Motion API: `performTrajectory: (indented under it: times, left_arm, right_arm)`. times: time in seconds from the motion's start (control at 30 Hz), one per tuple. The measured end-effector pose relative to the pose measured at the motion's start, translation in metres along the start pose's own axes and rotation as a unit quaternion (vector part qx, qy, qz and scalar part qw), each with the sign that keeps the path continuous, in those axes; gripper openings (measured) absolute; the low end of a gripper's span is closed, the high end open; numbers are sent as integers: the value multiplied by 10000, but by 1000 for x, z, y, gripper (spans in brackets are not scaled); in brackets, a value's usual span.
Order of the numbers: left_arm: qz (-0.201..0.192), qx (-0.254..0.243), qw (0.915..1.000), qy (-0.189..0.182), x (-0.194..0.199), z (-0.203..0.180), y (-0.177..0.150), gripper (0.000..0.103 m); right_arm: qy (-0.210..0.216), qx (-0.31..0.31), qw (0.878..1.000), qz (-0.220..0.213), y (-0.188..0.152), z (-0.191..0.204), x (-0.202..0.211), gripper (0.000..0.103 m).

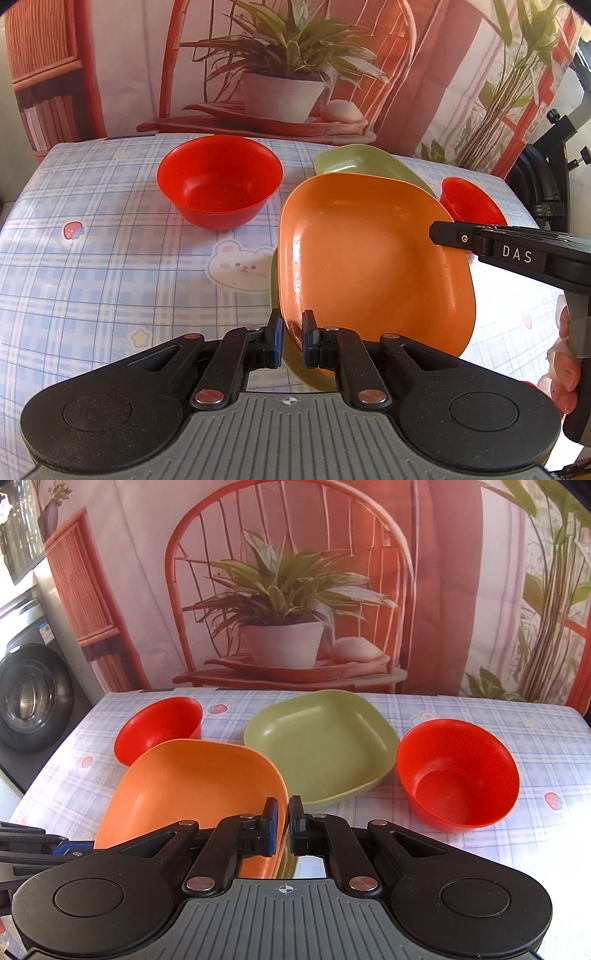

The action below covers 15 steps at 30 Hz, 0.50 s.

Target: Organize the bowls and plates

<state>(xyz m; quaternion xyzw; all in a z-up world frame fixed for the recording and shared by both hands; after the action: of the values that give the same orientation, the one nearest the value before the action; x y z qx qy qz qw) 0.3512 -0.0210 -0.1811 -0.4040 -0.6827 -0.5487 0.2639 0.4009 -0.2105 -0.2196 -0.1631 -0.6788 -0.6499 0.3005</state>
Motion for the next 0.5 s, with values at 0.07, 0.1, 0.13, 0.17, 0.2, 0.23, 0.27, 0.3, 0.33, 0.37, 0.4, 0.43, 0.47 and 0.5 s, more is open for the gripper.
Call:
performTrajectory:
  times: [0.07, 0.1, 0.13, 0.17, 0.2, 0.23, 0.27, 0.3, 0.33, 0.37, 0.4, 0.43, 0.47, 0.5]
  left_arm:
    - [21, -40, 10000, 32, -2, 1, -1, 11]
    - [31, -59, 10000, 49, -3, 0, -1, 11]
    - [37, -75, 9999, 64, -3, 1, -2, 11]
    - [45, -87, 9999, 80, -4, 0, -2, 11]
    - [41, -98, 9999, 95, -5, 0, -2, 11]
    - [24, -115, 9999, 109, -5, -1, -3, 11]
    - [7, -133, 9998, 120, -4, -1, -3, 11]
    - [0, -147, 9998, 131, -4, -1, -3, 11]
    - [5, -155, 9998, 137, -3, -2, -4, 11]
    - [24, -165, 9998, 138, -3, -1, -5, 11]
    - [60, -168, 9998, 129, -3, -1, -6, 11]
    - [79, -160, 9998, 123, -3, -1, -7, 11]
    - [89, -146, 9998, 112, -2, 0, -8, 11]
    - [91, -133, 9998, 94, -2, 1, -9, 11]
  right_arm:
    - [23, -41, 10000, 82, -5, -1, -4, 6]
    - [32, -59, 9999, 110, -7, -1, -6, 6]
    - [40, -75, 9999, 141, -10, -2, -7, 6]
    - [42, -81, 9998, 167, -12, -2, -8, 6]
    - [43, -85, 9998, 194, -14, -2, -10, 6]
    - [38, -88, 9997, 227, -17, -2, -11, 6]
    - [30, -91, 9997, 246, -19, -1, -12, 6]
    - [29, -97, 9996, 265, -21, -1, -12, 6]
    - [28, -114, 9995, 284, -24, -1, -13, 6]
    - [31, -128, 9995, 294, -27, -1, -13, 6]
    - [38, -143, 9994, 303, -29, -1, -13, 6]
    - [62, -170, 9993, 313, -31, -2, -12, 6]
    - [73, -190, 9993, 316, -33, -1, -12, 6]
    - [84, -213, 9992, 320, -34, -2, -12, 6]
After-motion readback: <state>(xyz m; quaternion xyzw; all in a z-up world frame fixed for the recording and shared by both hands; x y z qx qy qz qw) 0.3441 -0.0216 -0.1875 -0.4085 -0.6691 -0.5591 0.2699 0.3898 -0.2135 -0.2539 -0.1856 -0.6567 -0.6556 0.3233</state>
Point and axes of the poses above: each gripper's, at about its wrist camera, not at the fingertips, and x roughly against the way its jaws point, z to its left, y to its top, the point moved 2 cm from there along -x, roughly the way its jaws point, and after that the axes turned 10 degrees about x, right-handed, at the moved point
